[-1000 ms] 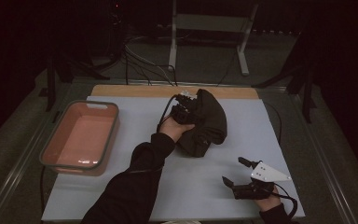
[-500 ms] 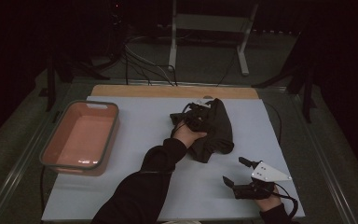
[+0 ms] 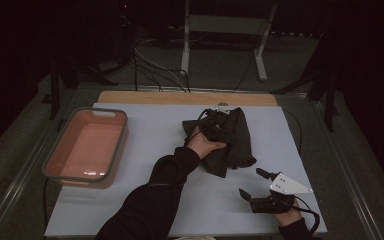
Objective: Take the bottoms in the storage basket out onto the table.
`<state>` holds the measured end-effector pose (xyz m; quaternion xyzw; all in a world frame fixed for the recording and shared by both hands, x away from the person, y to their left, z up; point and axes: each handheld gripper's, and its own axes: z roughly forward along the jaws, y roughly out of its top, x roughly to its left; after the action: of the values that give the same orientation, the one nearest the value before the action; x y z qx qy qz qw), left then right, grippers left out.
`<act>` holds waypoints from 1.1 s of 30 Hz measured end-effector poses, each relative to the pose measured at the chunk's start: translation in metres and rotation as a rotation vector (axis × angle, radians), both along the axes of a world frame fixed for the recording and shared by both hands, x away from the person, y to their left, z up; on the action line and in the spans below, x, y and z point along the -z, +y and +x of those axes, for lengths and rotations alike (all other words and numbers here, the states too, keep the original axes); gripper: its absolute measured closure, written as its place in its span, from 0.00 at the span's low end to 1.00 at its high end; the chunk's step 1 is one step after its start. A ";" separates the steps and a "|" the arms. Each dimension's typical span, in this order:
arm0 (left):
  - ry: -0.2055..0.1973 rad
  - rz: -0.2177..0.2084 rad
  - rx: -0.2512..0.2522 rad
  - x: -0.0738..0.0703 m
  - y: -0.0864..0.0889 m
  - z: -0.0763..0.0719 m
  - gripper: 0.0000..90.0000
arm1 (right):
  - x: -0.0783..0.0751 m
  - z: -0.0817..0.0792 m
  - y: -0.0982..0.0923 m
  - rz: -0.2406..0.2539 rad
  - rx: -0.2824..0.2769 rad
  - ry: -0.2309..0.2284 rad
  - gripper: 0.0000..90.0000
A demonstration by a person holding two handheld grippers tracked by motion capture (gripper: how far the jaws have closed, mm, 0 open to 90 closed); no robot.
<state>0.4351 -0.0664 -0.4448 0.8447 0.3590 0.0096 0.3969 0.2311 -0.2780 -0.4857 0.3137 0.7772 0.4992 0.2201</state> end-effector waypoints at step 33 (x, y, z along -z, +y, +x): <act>-0.203 -0.062 0.074 -0.064 0.056 -0.021 0.00 | 0.001 -0.001 -0.002 -0.016 0.011 -0.006 0.10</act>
<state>0.4139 -0.0108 -0.3811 0.8394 0.2856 0.0693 0.4572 0.2302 -0.2795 -0.4867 0.3147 0.7788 0.4926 0.2276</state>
